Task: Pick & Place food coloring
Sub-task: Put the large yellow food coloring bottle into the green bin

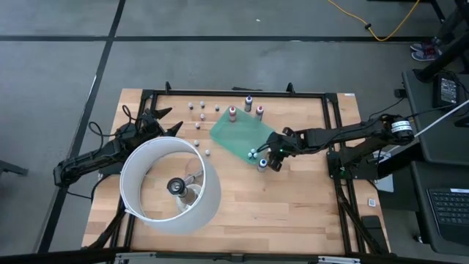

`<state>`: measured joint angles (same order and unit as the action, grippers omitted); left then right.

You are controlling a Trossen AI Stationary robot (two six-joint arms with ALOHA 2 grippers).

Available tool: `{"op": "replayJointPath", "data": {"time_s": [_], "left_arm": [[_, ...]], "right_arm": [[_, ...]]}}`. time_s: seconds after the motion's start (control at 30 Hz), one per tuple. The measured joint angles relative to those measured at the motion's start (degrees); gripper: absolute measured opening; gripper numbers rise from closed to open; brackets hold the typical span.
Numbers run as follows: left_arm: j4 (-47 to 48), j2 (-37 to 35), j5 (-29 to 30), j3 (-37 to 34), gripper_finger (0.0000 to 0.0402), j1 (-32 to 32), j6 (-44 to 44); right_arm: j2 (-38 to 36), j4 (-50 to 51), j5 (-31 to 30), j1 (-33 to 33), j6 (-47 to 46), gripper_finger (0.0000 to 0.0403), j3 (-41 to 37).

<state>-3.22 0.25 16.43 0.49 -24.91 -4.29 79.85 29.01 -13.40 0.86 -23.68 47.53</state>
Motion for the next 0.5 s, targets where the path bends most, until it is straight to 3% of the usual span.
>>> {"op": "replayJointPath", "data": {"time_s": [0.5], "left_arm": [[0.0, 0.0, 0.0, 0.0, 0.0400, 0.0, 0.0]], "right_arm": [[-0.7, 15.4, 0.6, -1.7, 2.0, 0.0123, 11.3]]}}
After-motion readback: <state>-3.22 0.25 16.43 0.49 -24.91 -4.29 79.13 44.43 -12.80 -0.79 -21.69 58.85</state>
